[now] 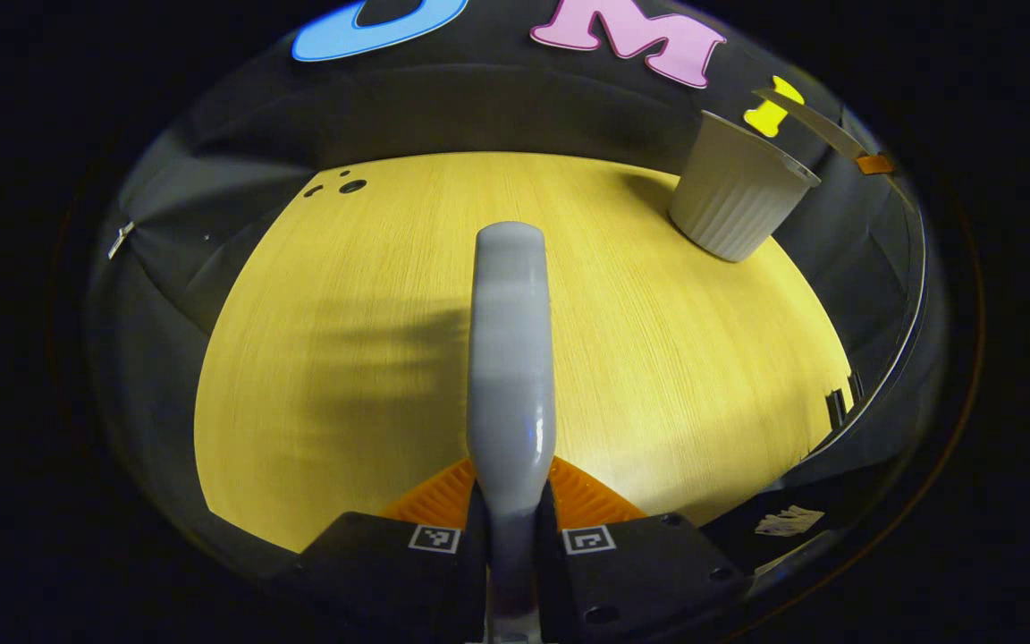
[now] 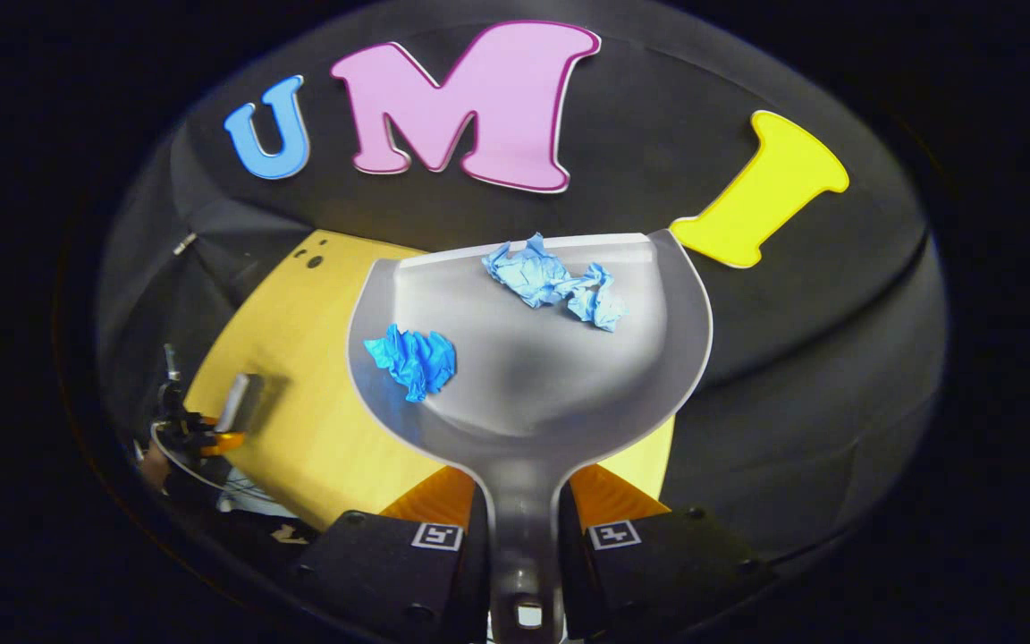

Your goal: Pick up the small broom and dustpan from the desktop, sweep the trash into the dustpan with the broom, and then empty the trash into the garbage bin.

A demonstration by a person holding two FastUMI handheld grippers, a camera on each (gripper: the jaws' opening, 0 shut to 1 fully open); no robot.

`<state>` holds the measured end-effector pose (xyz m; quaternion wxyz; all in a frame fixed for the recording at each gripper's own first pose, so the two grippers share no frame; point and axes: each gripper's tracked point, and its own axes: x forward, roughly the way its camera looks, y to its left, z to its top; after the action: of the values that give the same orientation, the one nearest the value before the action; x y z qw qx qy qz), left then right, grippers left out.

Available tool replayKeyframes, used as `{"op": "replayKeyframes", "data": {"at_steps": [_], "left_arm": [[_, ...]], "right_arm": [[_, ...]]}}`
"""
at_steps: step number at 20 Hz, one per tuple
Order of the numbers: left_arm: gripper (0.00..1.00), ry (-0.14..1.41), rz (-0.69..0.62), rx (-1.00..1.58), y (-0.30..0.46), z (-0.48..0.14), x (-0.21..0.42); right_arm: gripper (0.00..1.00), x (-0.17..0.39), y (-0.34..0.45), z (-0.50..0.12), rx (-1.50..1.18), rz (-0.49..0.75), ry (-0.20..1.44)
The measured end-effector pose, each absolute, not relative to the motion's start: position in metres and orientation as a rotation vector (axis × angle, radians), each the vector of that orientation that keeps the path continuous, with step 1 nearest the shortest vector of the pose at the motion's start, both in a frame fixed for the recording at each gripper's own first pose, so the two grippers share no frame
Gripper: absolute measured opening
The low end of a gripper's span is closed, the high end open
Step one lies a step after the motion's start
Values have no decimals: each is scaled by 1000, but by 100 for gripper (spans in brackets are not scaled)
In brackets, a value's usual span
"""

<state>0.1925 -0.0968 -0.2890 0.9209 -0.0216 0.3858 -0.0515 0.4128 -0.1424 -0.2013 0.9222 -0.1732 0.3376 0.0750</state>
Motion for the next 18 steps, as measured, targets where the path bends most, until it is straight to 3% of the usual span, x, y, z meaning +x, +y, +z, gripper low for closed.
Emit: {"op": "replayKeyframes", "data": {"at_steps": [12,13,16,18], "left_arm": [[27,818,-103,4,-93,-287,203],[27,818,-109,8,-94,-287,203],[27,827,-121,26,-93,-287,205],[27,831,-124,35,-92,-287,204]], "right_arm": [[36,495,-197,-239,-720,-27,559],[30,495,-198,-242,-781,-37,544],[42,495,-201,-235,-929,-79,486],[43,495,-201,-232,-989,-106,470]]}}
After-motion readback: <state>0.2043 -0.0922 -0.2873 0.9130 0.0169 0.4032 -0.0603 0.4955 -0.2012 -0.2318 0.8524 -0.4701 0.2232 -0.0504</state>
